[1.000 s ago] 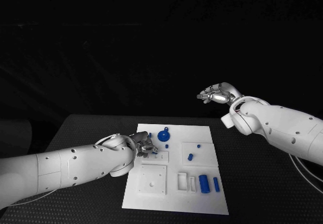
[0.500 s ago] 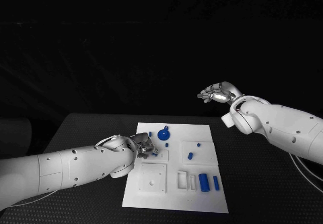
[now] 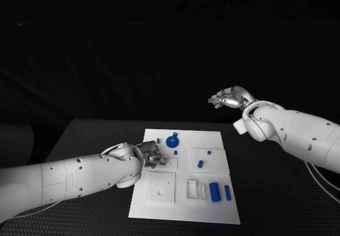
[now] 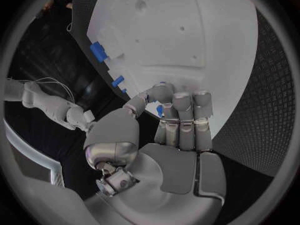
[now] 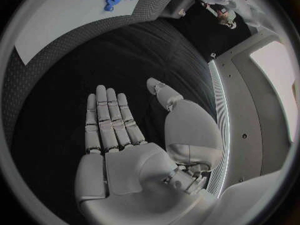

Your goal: Assemble the parts on the task board

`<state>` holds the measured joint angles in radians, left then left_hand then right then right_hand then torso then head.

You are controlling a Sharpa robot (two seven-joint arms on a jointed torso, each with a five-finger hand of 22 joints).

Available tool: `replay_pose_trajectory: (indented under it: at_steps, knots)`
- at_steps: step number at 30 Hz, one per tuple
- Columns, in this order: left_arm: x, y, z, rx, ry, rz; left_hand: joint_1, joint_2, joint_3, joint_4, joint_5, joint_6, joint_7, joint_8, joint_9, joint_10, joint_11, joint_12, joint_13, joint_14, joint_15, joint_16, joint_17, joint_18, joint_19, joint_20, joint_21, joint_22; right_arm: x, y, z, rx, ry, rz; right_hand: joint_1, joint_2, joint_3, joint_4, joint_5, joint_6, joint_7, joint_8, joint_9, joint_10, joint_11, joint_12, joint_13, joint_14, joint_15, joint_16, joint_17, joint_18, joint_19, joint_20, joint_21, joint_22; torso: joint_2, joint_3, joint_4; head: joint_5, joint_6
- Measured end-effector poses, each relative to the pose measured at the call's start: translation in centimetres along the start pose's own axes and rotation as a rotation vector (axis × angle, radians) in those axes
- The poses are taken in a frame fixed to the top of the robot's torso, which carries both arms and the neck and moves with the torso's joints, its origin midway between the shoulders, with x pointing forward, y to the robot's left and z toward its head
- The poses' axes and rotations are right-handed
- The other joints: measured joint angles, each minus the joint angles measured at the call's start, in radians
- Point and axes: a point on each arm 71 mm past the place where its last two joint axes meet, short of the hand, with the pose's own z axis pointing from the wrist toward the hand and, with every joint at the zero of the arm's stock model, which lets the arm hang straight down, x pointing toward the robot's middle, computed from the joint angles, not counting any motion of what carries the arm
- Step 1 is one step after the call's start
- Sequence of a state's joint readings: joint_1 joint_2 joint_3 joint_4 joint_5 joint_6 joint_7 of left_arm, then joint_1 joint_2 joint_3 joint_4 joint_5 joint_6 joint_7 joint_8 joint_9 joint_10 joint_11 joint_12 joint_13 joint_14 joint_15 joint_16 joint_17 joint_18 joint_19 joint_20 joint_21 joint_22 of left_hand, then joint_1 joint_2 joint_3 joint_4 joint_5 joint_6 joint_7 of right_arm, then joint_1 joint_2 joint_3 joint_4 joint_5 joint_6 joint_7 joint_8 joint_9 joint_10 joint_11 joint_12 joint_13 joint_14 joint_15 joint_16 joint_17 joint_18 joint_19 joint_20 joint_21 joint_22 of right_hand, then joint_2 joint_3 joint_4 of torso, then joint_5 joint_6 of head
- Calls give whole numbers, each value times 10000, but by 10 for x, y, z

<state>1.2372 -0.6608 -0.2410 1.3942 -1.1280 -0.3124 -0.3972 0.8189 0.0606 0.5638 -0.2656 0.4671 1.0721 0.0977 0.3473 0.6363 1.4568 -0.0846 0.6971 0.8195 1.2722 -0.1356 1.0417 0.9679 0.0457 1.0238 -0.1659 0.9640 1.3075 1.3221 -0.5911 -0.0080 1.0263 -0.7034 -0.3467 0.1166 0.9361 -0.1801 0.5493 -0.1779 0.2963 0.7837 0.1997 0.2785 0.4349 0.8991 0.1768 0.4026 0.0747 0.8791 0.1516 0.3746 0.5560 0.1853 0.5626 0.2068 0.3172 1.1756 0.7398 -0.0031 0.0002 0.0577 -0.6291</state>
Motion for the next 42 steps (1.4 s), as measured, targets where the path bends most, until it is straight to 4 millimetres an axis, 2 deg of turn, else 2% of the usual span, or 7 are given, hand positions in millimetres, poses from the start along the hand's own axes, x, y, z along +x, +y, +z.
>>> replay_pose_trajectory:
  at_steps: [25, 28, 32, 35, 38, 40, 42]
  knots:
    - [-1, -1, 2, 17, 69, 421, -1, -2, 85, -49, 3, 0, 1, 81, 67, 0, 0, 274, 1, 40, -34, 195, -9, -5, 1, 0, 157, -2, 2, -2, 0, 36, 46, 31, 1, -1, 0, 0, 40, 0, 0, 0, -19, 0, 0, -10, -20, 0, 0, 0, 0, 1, 0, 0, -37, 17, 1, 10, -1, 36, -12]
    - [-1, -2, 2, 21, 95, 461, -2, -4, 115, -19, 2, 0, 1, 82, 86, 3, -3, 337, 4, 55, -20, 272, -9, 86, 1, 1, 207, 3, 2, -2, 0, 36, 51, 34, 1, -1, 0, 0, 40, 0, 0, 0, -19, 0, 0, -10, -19, 0, 0, 1, 0, 1, 0, -1, -37, 17, 1, 12, -5, 36, -15]
    - [-1, -3, 3, 37, 191, 543, -5, -3, 68, 49, -57, 1, 1, 156, 90, 39, -39, 505, 40, 56, -20, 405, -9, 113, 1, 1, 278, 6, 2, -2, 0, 38, 58, 37, 1, -1, 1, 0, 39, 0, 0, 0, -19, 0, 0, -10, -19, 0, 0, -37, 0, 1, 0, 0, -37, 17, 1, 14, -7, 36, -18]
    - [-1, -3, 3, 47, 257, 589, -118, 108, 36, 162, -76, 0, 1, 168, 160, 39, -39, 611, 58, 56, -20, 504, -9, 114, 1, 1, 387, 5, 2, -2, 0, 41, 61, 38, 1, -1, -28, 28, 39, 0, 0, 0, -18, 0, 0, -10, -18, 0, 0, -37, 0, 1, 0, 0, -37, 17, 1, 15, -7, 39, -21]
    - [-2, -4, 3, 47, 305, 630, -228, 180, 31, 167, -78, 1, 1, 188, 163, 39, -39, 667, 70, 52, -24, 529, -9, 114, 1, 1, 387, 5, 3, -1, 0, 40, 69, 45, -72, 72, -58, 58, 167, 0, 0, 0, -32, 0, 0, -10, -34, 0, 0, -37, 1, 1, 1, -1, -54, 31, 1, 15, -3, 42, -26]
    - [-1, -4, 4, 47, 343, 656, -336, 219, 30, 168, -79, 0, 1, 190, 163, 39, -39, 765, 89, 53, -60, 622, -9, 115, 1, 1, 459, 5, 3, -1, 0, 39, 78, 53, -160, 160, -218, 34, 513, 0, 0, 0, -56, 22, -22, -78, -46, 0, 0, -87, 18, 0, -39, 39, -116, 64, 1, 15, -2, 43, -27]
    - [-1, -4, 4, 51, 376, 677, -382, 261, 30, 168, -110, 0, 1, 242, 162, 39, -39, 836, 104, 66, -78, 668, -9, 115, 1, 1, 469, 5, 3, -1, 0, 42, 82, 59, -160, 160, -249, 28, 595, 0, 0, 0, -56, 36, -37, -78, -46, 0, 0, -87, 25, 1, -39, 39, -116, 67, 0, 15, -1, 44, -28]
